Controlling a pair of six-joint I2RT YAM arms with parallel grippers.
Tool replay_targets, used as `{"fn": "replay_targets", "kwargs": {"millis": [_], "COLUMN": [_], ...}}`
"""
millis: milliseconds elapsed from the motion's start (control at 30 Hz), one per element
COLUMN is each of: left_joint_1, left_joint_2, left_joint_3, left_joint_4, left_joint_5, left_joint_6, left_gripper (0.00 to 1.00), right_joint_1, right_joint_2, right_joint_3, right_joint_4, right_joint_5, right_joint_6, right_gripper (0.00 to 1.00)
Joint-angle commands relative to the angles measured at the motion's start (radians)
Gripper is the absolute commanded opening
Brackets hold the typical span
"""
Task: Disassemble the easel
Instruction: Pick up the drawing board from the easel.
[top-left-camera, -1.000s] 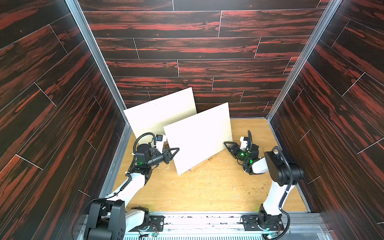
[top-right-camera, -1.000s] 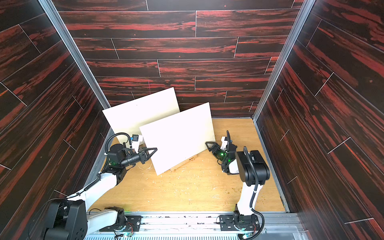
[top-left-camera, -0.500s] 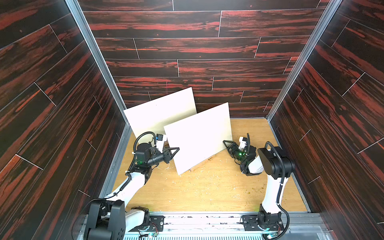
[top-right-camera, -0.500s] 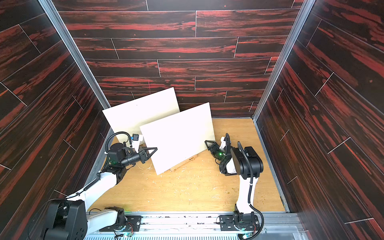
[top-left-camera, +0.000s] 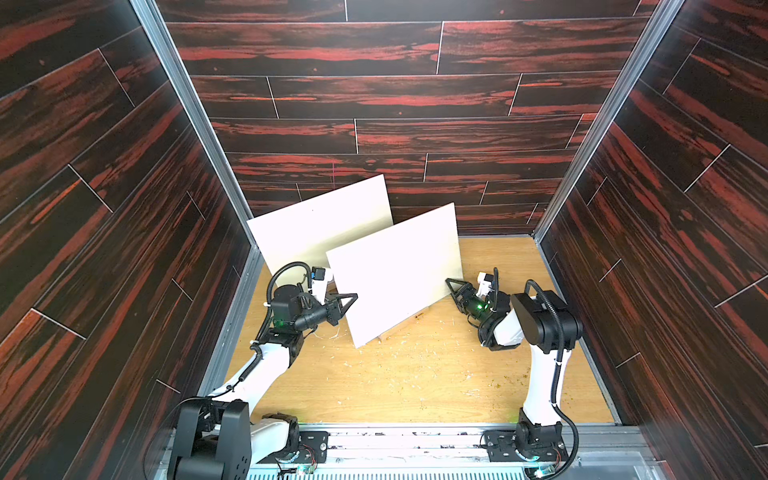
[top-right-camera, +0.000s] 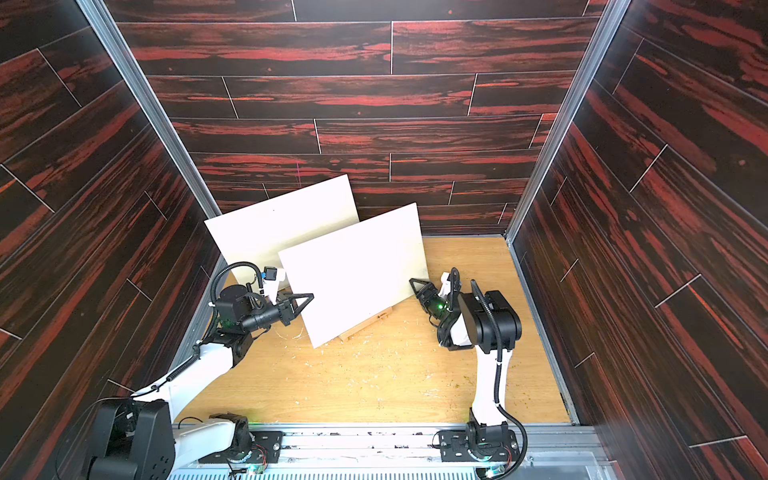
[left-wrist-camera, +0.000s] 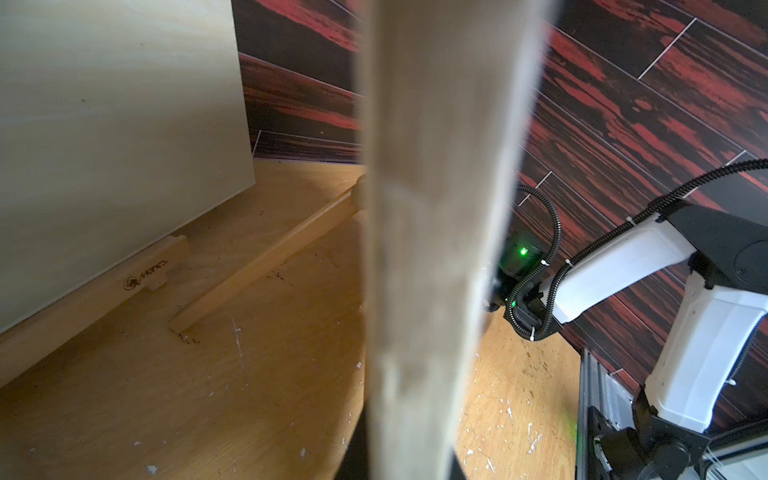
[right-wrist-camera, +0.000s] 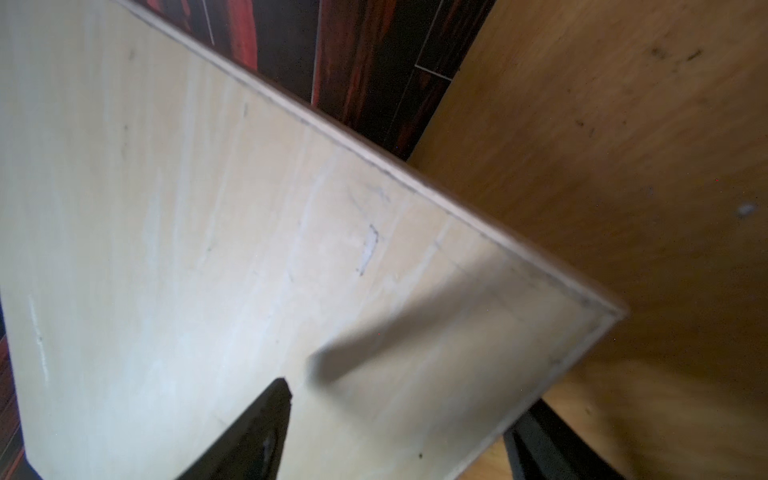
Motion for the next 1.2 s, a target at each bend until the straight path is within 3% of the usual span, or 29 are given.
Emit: {"fn": "replay_targets", "kwargs": {"millis": [0,533,833,1167], "left_joint_1": [-0.001,-0.002,-0.014,-0.037], "left_joint_2": [0.023,-0.014,-0.055,-0.15], "left_joint_3": [-0.027,-0.045,0.012,-0.013], "left_joint_4": [-0.25,-0.122,-0.215,-0.242], "left_joint_5": [-0.027,0.002,0.02,0.027], "left_joint_6": [0.032,-0.027,0.022,-0.025], "left_gripper": [0.0,0.0,0.0,0.0], "right_joint_1": [0.004,0.004,0.002,-0.001], "right_joint_2": [-0.016,-0.033,-0.039,-0.114], "right_joint_3": [0.075,0.168,0.185,0.147], "right_joint_4": [0.202,0.202,0.204,0.205], "right_joint_5": [-0.012,-0.029,-0.035,-0.023], "right_joint_6": [-0.006,0.011,0.015,0.012], "right_gripper": [0.81,0.8,0.8,0.8]}}
